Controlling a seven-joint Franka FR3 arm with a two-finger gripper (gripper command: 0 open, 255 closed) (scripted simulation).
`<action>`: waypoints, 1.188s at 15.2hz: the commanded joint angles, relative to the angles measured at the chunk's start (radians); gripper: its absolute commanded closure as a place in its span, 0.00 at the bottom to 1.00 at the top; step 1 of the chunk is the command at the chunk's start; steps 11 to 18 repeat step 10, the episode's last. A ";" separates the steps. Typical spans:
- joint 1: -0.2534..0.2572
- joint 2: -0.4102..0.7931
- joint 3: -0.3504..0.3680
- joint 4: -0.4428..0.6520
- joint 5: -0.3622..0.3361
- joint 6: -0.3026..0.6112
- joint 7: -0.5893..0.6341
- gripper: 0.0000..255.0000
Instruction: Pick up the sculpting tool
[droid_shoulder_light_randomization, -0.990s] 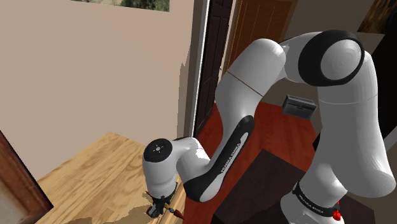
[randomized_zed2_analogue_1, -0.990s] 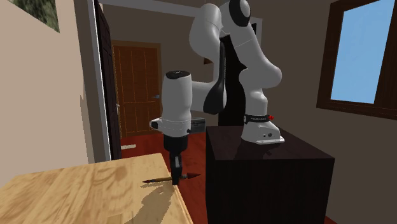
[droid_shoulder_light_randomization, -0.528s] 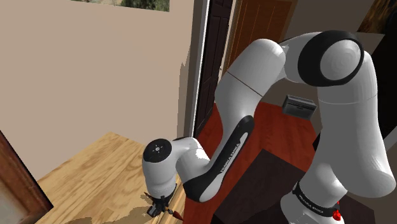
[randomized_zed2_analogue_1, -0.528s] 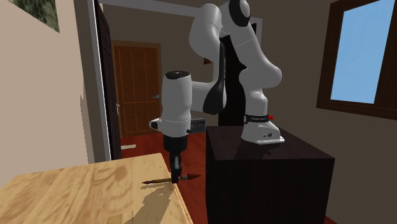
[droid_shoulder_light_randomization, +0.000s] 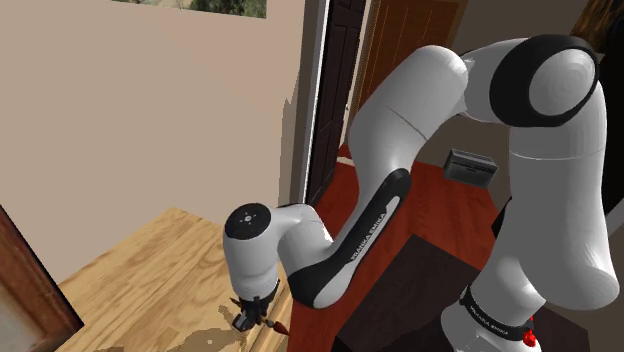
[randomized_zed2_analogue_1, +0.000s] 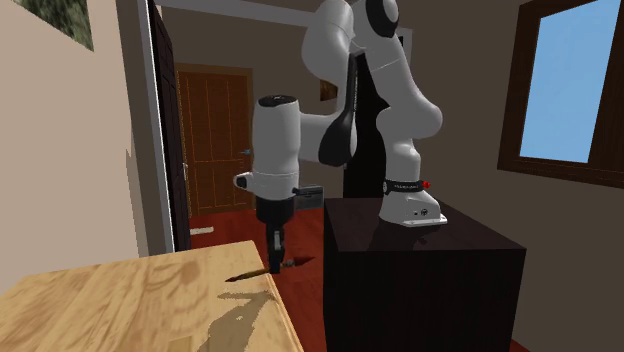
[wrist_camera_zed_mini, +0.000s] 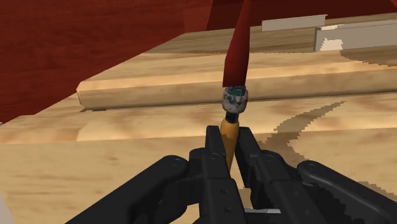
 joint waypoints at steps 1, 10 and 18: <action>-0.011 -0.027 0.016 -0.008 0.022 -0.017 -0.015 1.00; -0.045 -0.113 0.063 -0.016 0.101 -0.080 -0.076 1.00; -0.045 -0.113 0.063 -0.016 0.101 -0.080 -0.076 1.00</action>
